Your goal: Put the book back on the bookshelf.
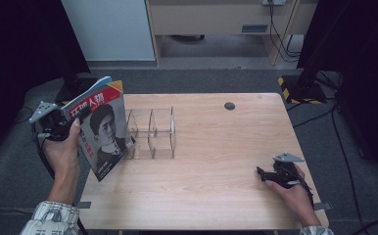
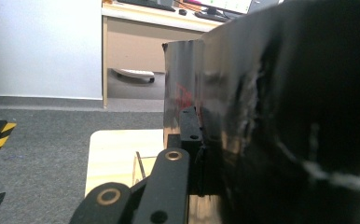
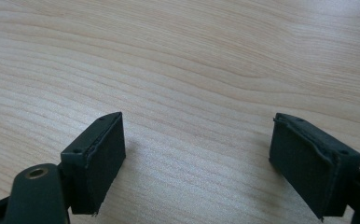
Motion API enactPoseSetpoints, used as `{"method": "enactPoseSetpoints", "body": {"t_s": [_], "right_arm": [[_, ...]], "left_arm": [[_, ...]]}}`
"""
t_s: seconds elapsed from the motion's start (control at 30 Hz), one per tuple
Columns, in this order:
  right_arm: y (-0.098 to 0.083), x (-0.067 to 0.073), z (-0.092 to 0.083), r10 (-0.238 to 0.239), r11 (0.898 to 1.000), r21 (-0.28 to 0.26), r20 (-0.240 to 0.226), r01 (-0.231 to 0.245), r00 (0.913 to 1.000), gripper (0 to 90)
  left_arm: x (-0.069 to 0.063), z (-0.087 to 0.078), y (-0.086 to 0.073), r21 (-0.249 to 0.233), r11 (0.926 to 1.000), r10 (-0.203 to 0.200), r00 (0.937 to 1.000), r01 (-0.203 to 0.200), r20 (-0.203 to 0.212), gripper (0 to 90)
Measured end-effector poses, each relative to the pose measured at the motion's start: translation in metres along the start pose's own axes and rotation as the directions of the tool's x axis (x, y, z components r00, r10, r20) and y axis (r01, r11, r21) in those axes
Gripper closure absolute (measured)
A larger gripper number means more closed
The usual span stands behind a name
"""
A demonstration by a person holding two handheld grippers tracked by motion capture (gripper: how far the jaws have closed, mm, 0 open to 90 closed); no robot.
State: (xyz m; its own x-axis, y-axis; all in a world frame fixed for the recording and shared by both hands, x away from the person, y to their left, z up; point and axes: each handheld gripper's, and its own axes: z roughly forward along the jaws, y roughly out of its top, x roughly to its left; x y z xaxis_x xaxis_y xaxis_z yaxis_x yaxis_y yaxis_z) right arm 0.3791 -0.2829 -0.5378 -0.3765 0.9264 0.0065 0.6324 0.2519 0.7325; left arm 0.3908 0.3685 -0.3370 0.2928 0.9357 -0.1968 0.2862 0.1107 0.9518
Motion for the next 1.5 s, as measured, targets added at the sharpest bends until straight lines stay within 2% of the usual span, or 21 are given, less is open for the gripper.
{"method": "enactPoseSetpoints", "body": {"t_s": [0.6,1.0,1.1,1.23,1.5], "right_arm": [[0.000,0.000,0.000,-0.001,1.000,0.000,-0.002,0.001,1.0000,18.6],[0.000,0.001,0.000,0.000,1.000,-0.002,-0.001,0.000,1.0000,18.6],[0.000,0.001,0.000,0.001,1.000,-0.002,-0.001,-0.001,1.0000,18.6],[0.000,0.001,0.000,0.000,1.000,-0.002,-0.001,0.000,1.0000,18.6],[0.000,0.001,0.000,-0.001,1.000,-0.002,-0.001,0.001,1.0000,18.6]], "left_arm": [[-0.008,0.009,-0.003,0.002,0.9999,0.014,0.9999,-0.014,0.007,86.3],[-0.011,0.013,-0.003,-0.019,0.9997,0.014,0.9997,-0.014,0.018,86.3],[-0.011,0.013,-0.003,-0.014,0.9998,0.015,0.9998,-0.015,0.013,86.3],[-0.011,0.012,-0.001,-0.005,0.9994,0.035,0.9994,-0.035,-0.008,86.3],[-0.006,0.013,0.000,-0.008,0.9994,0.033,0.9989,-0.033,-0.033,86.3]]}}
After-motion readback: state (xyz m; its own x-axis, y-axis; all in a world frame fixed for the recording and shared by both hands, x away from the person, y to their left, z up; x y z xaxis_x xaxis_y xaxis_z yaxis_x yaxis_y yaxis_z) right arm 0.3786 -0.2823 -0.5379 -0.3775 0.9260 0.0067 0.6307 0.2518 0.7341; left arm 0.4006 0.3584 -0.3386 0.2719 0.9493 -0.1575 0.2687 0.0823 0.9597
